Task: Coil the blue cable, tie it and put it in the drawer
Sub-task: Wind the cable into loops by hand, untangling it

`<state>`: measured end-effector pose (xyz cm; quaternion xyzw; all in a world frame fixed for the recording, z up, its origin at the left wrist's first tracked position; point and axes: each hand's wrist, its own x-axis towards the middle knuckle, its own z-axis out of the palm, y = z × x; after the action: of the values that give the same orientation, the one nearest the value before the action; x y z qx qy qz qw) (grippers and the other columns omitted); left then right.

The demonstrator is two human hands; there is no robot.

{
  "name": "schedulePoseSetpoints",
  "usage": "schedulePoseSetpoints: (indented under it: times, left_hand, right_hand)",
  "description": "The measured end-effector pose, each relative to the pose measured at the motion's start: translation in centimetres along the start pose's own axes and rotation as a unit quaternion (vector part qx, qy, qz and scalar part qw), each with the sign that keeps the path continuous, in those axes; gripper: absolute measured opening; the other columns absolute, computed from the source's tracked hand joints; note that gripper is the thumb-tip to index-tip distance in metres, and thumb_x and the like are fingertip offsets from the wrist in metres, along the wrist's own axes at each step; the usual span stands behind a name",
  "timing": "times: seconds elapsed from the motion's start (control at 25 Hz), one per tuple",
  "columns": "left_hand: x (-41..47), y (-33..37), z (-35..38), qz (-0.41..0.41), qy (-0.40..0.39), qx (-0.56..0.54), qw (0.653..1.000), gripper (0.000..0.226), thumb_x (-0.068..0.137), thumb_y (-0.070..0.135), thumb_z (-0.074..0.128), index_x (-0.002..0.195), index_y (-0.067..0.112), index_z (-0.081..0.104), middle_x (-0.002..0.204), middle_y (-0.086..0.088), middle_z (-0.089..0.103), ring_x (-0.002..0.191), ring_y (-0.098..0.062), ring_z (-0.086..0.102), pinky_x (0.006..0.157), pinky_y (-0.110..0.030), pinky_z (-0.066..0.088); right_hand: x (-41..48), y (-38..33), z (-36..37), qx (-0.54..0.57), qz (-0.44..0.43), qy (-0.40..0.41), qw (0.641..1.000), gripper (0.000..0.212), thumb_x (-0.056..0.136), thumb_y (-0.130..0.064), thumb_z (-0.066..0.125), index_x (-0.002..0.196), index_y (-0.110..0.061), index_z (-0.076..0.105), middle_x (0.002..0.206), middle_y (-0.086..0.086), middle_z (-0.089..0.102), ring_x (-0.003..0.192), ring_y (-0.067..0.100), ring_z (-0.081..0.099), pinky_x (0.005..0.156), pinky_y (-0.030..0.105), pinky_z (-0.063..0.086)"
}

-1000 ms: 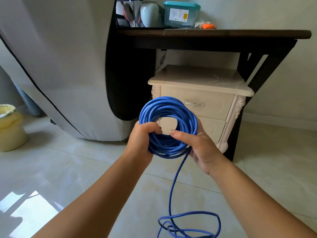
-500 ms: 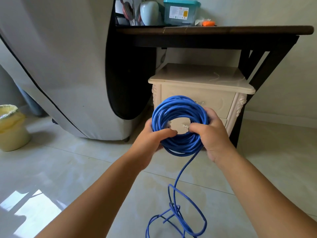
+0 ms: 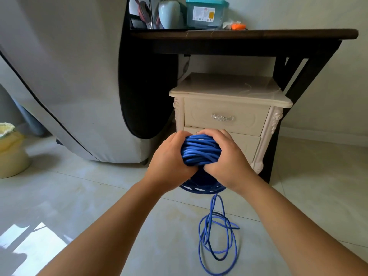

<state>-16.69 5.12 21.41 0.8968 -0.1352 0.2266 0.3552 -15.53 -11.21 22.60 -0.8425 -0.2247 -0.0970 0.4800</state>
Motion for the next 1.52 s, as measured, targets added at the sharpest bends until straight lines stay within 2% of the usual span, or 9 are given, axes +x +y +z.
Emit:
schedulePoseSetpoints:
  times: [0.2,0.52,0.72,0.84,1.04,1.16,1.32,1.4,1.52]
  left_hand:
    - [-0.3,0.1,0.2,-0.120,0.017,-0.121,0.985,0.049,0.070,0.005,0.081,0.108,0.024,0.056,0.094,0.007,0.066,0.079,-0.007,0.066,0.066,-0.021,0.057]
    - [0.9,-0.4,-0.7,-0.332,0.095,-0.354,0.869,0.036,0.073,-0.007,0.066,0.102,0.012,0.059,0.082,-0.008,0.061,0.069,-0.021,0.060,0.062,-0.032,0.052]
    - [0.1,0.1,-0.2,-0.343,0.071,-0.459,0.817,0.045,0.070,0.001,0.064,0.115,0.004,0.058,0.086,-0.013,0.057,0.077,-0.027,0.058,0.071,-0.039,0.050]
    - [-0.7,0.8,0.5,-0.329,0.020,-0.447,0.832,0.057,0.067,0.014,0.073,0.122,0.013,0.056,0.097,-0.018,0.064,0.087,-0.030,0.068,0.084,-0.045,0.055]
    - [-0.6,0.4,-1.1,-0.293,-0.130,-0.358,0.877,0.042,0.084,0.018,0.076,0.122,0.019,0.058,0.112,-0.012,0.071,0.101,-0.022,0.071,0.094,-0.038,0.054]
    - [0.1,-0.1,-1.8,-0.257,-0.110,-0.371,0.886,0.071,0.081,0.012,0.078,0.139,0.032,0.042,0.125,0.004,0.065,0.103,-0.009,0.069,0.083,-0.021,0.051]
    - [0.1,-0.7,-1.7,-0.151,-0.158,-0.228,0.949,0.106,0.072,0.007,0.081,0.154,0.038,0.022,0.145,0.009,0.039,0.110,-0.008,0.063,0.083,-0.022,0.056]
    - [-0.2,-0.9,-1.5,-0.091,-0.165,-0.138,0.973,0.102,0.070,0.011,0.081,0.152,0.036,0.026,0.140,0.007,0.043,0.109,-0.009,0.062,0.086,-0.027,0.058]
    - [-0.7,-0.9,-1.2,-0.085,-0.117,-0.101,0.984,0.065,0.073,0.007,0.077,0.129,0.028,0.051,0.112,0.007,0.062,0.095,-0.010,0.065,0.079,-0.025,0.058]
  right_hand:
    - [0.1,0.3,-0.3,0.074,0.063,-0.047,0.994,0.077,0.074,-0.009,0.077,0.135,-0.043,0.042,0.129,-0.012,0.049,0.110,0.003,0.057,0.083,0.014,0.048]
    - [0.0,0.9,0.1,0.221,0.178,-0.137,0.949,0.099,0.061,-0.041,0.084,0.141,-0.055,0.028,0.122,-0.013,0.062,0.109,0.013,0.065,0.093,0.043,0.053]
    - [0.1,0.8,2.0,0.366,0.216,-0.022,0.905,0.049,0.084,-0.017,0.073,0.122,-0.040,0.052,0.110,0.005,0.067,0.098,0.021,0.070,0.079,0.041,0.059]
    - [0.7,1.8,2.0,0.360,0.231,0.067,0.901,0.036,0.078,-0.008,0.070,0.110,-0.024,0.065,0.104,0.016,0.069,0.103,0.035,0.067,0.087,0.047,0.057]
    - [1.2,1.5,1.0,0.278,0.182,0.115,0.936,0.043,0.077,0.005,0.063,0.100,-0.032,0.065,0.091,0.003,0.067,0.085,0.020,0.064,0.085,0.044,0.054]
    - [1.0,0.9,0.5,0.171,0.114,0.089,0.975,0.052,0.074,0.005,0.066,0.097,-0.040,0.059,0.095,-0.006,0.065,0.079,0.007,0.061,0.069,0.020,0.050]
    - [0.5,0.7,0.8,0.010,0.033,0.019,0.999,0.058,0.067,-0.004,0.069,0.107,-0.044,0.056,0.111,-0.011,0.059,0.097,0.009,0.060,0.082,0.032,0.052]
    - [0.2,0.6,1.0,-0.047,0.003,-0.012,0.999,0.059,0.070,-0.006,0.069,0.114,-0.043,0.055,0.112,-0.015,0.055,0.099,0.008,0.057,0.082,0.033,0.053]
    - [-0.1,0.5,1.1,-0.073,-0.024,-0.014,0.997,0.061,0.072,-0.007,0.069,0.120,-0.042,0.053,0.114,-0.017,0.053,0.101,0.008,0.055,0.081,0.033,0.053]
